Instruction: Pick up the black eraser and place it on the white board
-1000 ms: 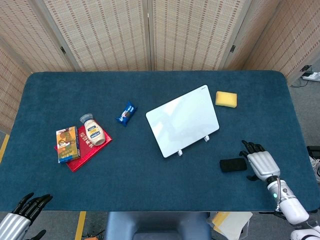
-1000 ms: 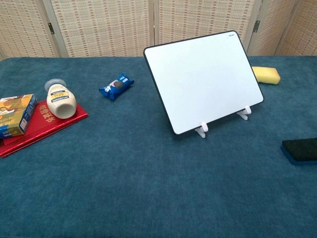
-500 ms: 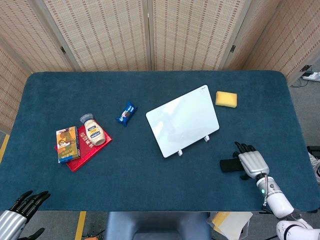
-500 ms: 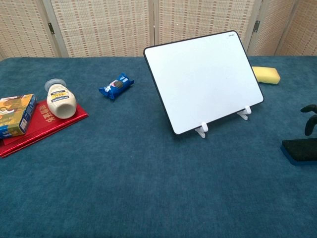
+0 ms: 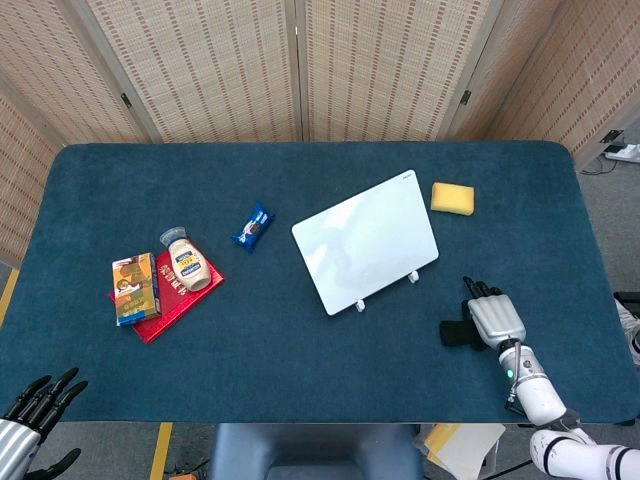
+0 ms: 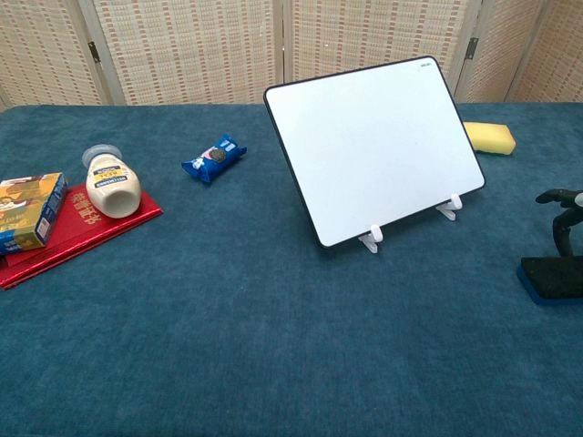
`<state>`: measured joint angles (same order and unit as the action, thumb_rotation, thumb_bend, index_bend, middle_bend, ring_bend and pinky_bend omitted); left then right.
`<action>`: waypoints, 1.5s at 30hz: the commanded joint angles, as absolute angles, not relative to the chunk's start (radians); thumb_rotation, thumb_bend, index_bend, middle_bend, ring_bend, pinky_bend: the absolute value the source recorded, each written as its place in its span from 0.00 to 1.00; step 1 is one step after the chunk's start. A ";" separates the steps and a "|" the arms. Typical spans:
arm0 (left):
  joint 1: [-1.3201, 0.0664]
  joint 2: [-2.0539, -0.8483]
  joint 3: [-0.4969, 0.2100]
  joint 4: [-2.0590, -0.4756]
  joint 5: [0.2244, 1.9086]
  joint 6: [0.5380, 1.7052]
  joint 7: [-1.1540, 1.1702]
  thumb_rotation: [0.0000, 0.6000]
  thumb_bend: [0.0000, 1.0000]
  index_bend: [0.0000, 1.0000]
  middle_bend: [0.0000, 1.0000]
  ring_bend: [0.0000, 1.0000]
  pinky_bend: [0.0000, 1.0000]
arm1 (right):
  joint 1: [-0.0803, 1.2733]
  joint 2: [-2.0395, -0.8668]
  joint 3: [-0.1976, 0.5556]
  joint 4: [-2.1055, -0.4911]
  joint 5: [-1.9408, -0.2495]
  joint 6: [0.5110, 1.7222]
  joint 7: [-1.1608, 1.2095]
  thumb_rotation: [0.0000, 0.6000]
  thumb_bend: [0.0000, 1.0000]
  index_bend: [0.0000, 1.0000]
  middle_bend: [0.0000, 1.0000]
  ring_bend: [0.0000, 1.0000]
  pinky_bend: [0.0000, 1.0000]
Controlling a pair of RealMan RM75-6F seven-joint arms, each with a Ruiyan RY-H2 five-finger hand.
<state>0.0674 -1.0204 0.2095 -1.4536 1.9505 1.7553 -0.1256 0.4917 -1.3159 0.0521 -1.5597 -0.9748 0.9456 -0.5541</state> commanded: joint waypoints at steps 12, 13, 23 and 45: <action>0.071 -1.025 0.220 -1.448 1.967 1.758 -0.129 1.00 0.26 0.08 0.01 0.18 0.14 | 0.456 -1.292 0.115 -1.646 -1.143 1.161 -0.444 1.00 0.18 0.59 0.14 0.14 0.24; 0.071 -1.025 0.220 -1.449 1.967 1.755 -0.128 1.00 0.26 0.08 0.01 0.18 0.14 | 0.461 -1.307 0.126 -1.638 -1.151 1.180 -0.453 1.00 0.18 0.59 0.14 0.14 0.24; 0.046 -1.018 0.211 -1.457 1.922 1.703 -0.165 1.00 0.26 0.08 0.01 0.18 0.13 | 0.601 -1.598 0.287 -1.437 -1.154 1.273 -0.533 1.00 0.18 0.59 0.14 0.14 0.24; 0.008 -0.997 0.210 -1.449 1.873 1.646 -0.278 1.00 0.26 0.09 0.01 0.19 0.13 | 0.802 -1.913 0.422 -1.001 -1.087 1.211 -0.471 1.00 0.18 0.55 0.11 0.11 0.23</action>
<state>0.0082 -0.9977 0.2101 -1.4488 1.8737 1.6463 -0.2778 0.7927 -1.9031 0.4160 -1.0150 -1.0946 1.2193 -0.4740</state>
